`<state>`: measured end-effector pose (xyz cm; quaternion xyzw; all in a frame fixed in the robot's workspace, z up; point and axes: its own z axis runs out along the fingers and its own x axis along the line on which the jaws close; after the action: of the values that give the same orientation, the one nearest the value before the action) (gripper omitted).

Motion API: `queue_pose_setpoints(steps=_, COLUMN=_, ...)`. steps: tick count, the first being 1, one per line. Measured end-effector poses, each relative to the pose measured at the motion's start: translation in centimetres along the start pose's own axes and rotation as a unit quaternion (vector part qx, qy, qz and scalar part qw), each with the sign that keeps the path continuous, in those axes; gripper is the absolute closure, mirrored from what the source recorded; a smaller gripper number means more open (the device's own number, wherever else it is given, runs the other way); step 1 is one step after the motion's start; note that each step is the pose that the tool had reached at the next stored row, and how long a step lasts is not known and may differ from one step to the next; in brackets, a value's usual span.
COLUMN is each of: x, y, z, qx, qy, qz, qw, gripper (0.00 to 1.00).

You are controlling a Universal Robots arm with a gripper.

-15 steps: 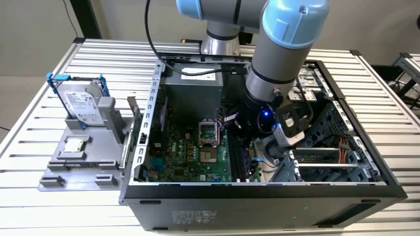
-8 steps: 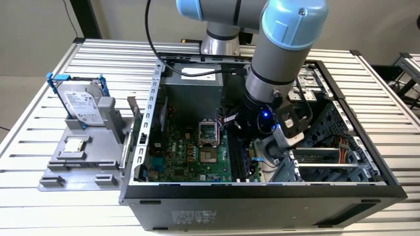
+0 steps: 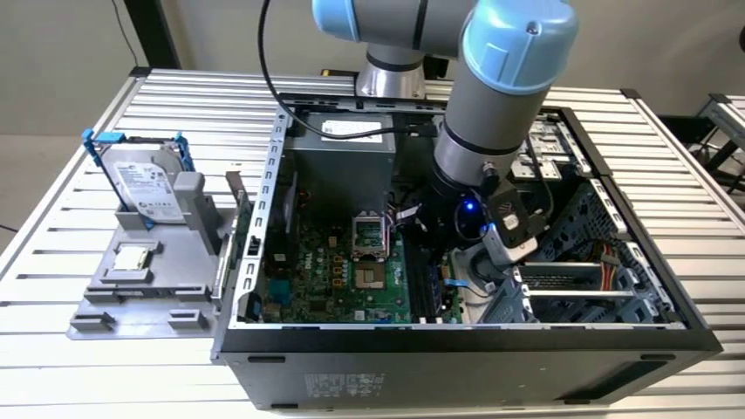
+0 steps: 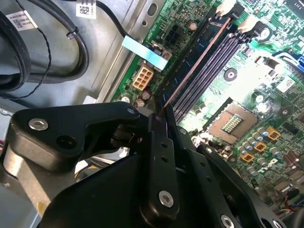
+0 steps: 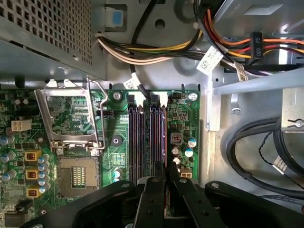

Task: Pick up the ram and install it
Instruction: 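Insert the ram into the slot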

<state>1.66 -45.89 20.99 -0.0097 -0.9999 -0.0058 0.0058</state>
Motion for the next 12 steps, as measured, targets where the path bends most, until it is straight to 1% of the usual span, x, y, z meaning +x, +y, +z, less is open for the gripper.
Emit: queue_pose_setpoints(steps=12, x=-0.01, y=0.0, z=0.39, qx=-0.0004, qy=-0.0001, qz=0.0, qw=1.0, gripper=1.0)
